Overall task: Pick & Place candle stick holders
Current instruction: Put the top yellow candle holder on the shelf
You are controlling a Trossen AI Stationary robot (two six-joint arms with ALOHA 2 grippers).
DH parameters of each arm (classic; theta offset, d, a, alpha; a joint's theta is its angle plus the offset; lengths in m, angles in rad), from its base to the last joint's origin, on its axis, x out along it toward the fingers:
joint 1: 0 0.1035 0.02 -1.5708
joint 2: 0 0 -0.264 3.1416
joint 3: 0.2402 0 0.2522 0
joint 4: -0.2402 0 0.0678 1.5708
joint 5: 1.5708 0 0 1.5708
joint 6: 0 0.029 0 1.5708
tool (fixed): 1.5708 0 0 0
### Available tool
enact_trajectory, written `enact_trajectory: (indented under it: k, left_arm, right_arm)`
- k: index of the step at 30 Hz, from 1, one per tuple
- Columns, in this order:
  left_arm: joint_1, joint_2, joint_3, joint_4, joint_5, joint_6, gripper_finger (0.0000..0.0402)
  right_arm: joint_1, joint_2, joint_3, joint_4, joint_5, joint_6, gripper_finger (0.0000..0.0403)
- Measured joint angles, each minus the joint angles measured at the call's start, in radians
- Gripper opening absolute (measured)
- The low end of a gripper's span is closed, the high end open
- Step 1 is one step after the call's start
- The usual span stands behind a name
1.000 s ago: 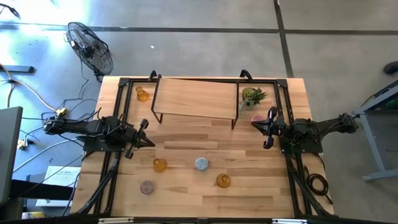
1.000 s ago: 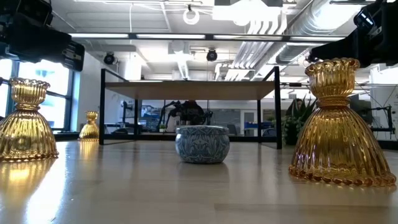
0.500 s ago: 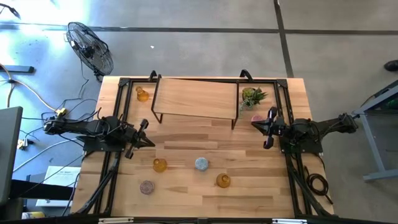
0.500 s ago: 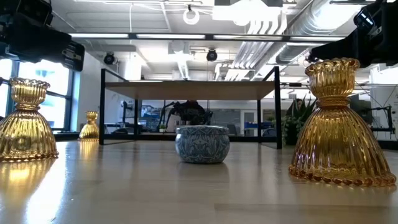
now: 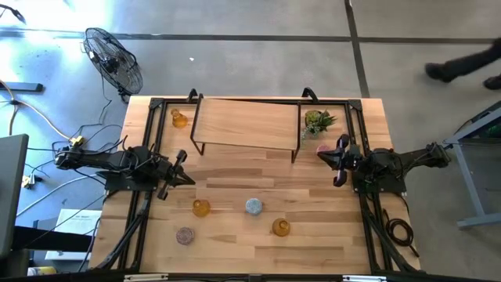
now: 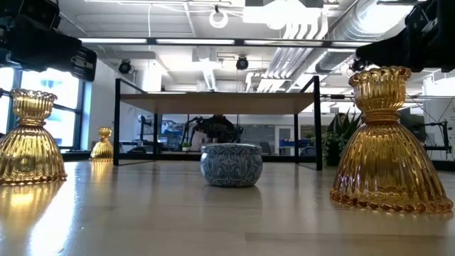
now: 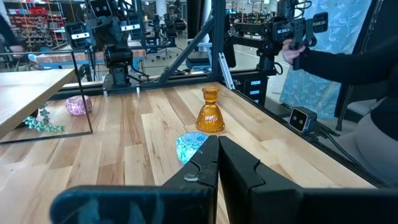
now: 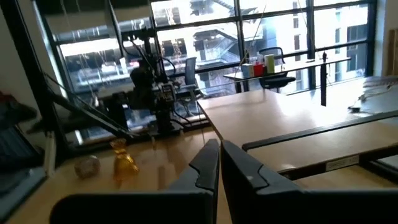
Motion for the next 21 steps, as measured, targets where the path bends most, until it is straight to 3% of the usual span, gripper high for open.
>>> enact_trajectory:
  k: [5, 11, 21]
  left_arm:
    - [0.0, 0.0, 0.0, 0.0, 0.002, 0.0, 0.0005]
    - [0.0, 0.0, 0.0, 0.002, 0.002, 0.0, 0.0005]
    - [0.0, 0.0, 0.0, 0.011, -0.041, 0.001, 0.0005]
  right_arm:
    - [0.0, 0.0, 0.0, 0.007, -0.015, 0.006, 0.0012]
    - [0.0, 0.0, 0.0, 0.005, -0.14, 0.0, 0.0012]
    - [0.0, 0.0, 0.0, -0.052, -0.098, -0.029, 0.0016]
